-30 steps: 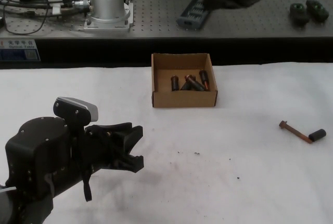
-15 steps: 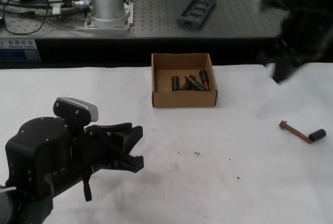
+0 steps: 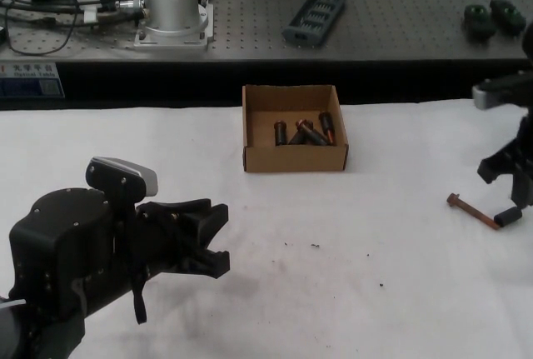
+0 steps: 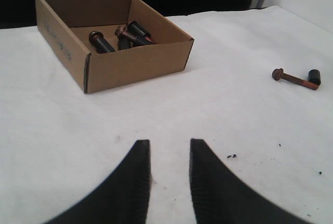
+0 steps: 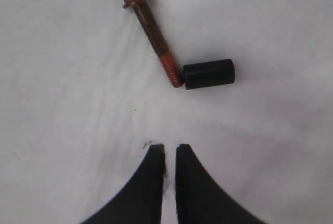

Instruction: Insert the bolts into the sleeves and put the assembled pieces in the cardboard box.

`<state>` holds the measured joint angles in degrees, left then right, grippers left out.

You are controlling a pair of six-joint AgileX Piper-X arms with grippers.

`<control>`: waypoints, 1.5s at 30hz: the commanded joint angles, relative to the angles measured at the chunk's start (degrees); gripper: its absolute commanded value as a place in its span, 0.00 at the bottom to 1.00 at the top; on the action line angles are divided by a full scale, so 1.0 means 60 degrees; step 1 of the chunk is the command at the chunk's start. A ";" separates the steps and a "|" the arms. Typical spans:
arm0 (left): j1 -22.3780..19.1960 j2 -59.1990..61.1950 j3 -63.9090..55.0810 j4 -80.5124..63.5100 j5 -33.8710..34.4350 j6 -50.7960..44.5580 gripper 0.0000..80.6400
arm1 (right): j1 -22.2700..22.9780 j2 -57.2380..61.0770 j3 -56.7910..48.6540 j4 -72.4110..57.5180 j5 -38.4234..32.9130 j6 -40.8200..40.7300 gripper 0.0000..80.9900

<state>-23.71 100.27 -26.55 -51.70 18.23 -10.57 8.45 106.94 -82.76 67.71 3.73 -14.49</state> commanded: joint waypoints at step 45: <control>0.0026 -0.0108 -0.0025 -0.0109 0.0017 0.0120 0.24 | -0.0643 -0.0120 0.3314 -0.6037 0.0043 0.7198 0.50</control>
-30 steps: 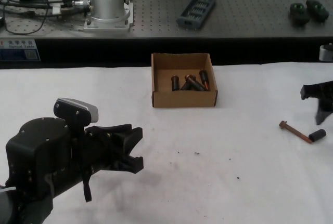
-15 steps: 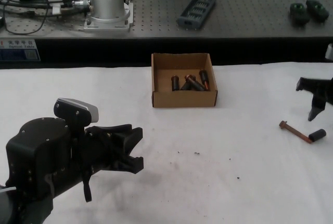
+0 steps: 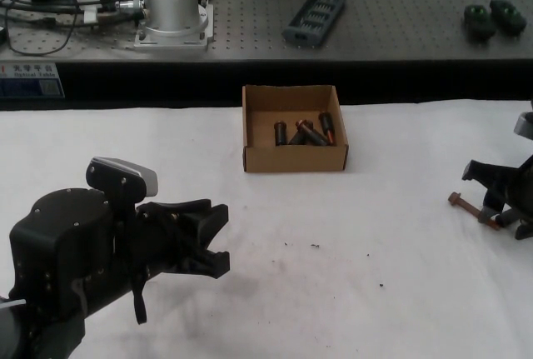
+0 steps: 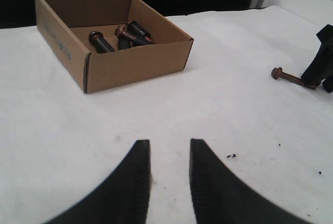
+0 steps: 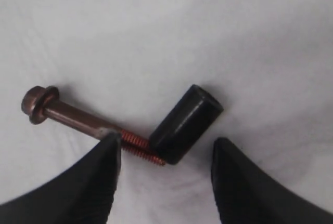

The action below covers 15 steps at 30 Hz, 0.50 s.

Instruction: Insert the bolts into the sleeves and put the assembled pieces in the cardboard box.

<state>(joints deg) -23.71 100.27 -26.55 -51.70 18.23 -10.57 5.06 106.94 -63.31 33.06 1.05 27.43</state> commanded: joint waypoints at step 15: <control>0.0026 -0.0108 -0.0025 -0.0109 0.0017 0.0120 0.24 | -0.0094 -0.0120 0.0073 -0.0662 -0.0513 0.0458 0.50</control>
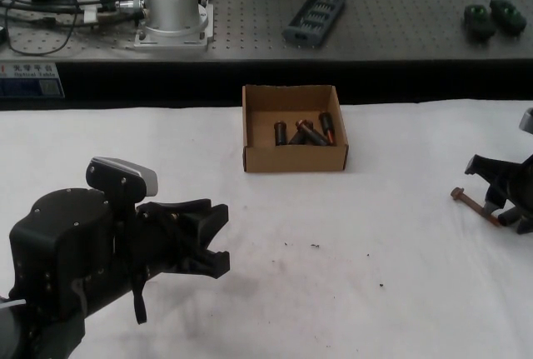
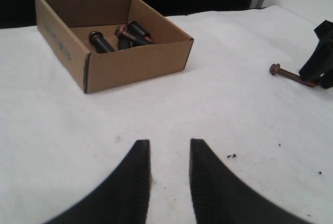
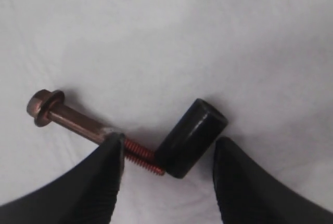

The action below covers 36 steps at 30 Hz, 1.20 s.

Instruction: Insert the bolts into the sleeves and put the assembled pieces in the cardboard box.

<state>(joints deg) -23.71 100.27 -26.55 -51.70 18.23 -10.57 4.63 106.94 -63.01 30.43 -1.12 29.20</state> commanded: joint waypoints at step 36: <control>0.0026 -0.0108 -0.0025 -0.0109 0.0083 0.0120 0.24 | -0.0773 -0.0969 -0.0001 0.0395 -0.0120 0.0059 0.50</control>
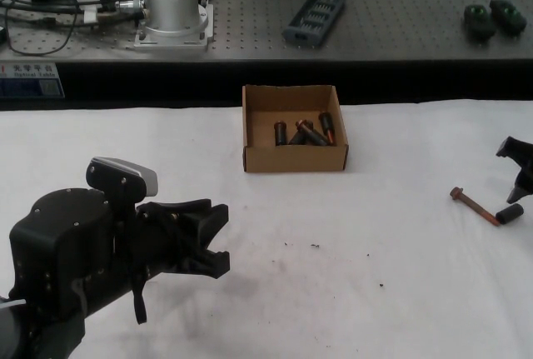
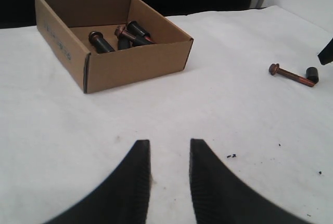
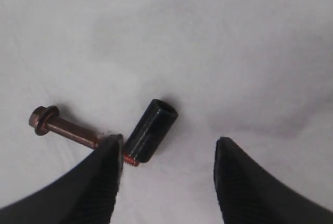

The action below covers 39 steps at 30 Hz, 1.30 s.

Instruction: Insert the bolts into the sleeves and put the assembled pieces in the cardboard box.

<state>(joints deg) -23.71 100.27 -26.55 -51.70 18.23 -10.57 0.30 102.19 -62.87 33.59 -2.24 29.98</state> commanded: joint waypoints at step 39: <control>0.0026 -0.0108 -0.0025 -0.0109 0.0083 0.0120 0.24 | -0.0035 0.0911 -0.0025 -0.0146 0.0285 -0.0302 0.36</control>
<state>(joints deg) -23.71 100.27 -26.55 -51.70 18.23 -10.57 0.49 106.59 -63.23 30.59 -2.78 28.98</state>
